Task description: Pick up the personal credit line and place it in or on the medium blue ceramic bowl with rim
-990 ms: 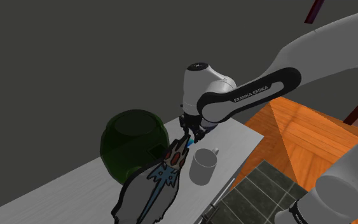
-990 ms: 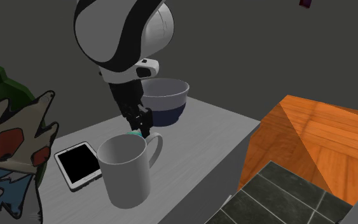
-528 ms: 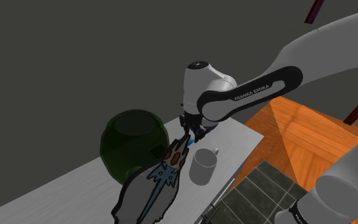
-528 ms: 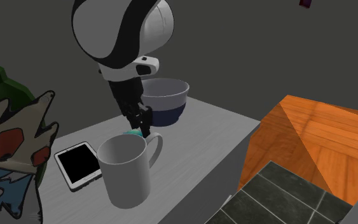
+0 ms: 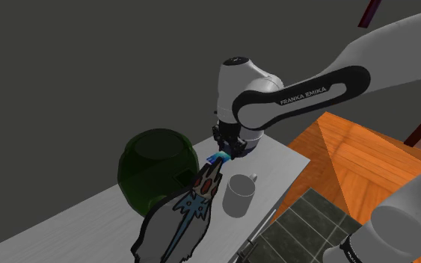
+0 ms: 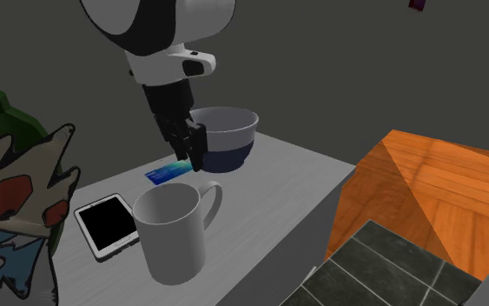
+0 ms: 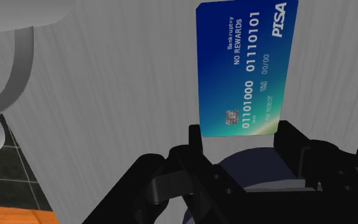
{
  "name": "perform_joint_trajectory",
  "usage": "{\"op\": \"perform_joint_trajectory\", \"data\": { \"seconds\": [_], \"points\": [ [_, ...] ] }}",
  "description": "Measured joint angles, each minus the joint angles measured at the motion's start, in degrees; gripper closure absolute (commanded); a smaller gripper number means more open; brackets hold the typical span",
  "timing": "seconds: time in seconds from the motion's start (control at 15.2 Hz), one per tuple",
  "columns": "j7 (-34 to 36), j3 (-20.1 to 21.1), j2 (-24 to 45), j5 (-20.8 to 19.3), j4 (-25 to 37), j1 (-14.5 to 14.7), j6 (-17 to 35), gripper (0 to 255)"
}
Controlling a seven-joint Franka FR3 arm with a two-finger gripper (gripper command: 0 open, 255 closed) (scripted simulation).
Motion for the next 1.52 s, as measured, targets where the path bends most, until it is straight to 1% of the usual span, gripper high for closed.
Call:
{"op": "perform_joint_trajectory", "data": {
  "seconds": [0.46, 1.12, 1.52],
  "points": [
    [-2.31, -0.38, -3.04, 2.44, 2.85, -0.02, -5.03, 255],
    [-4.64, -1.09, -6.03, 4.56, 8.05, -0.04, -12.44, 255],
    [-5.48, -1.4, -6.77, 5.04, 11.92, -0.11, -16.85, 255]
  ]
}}
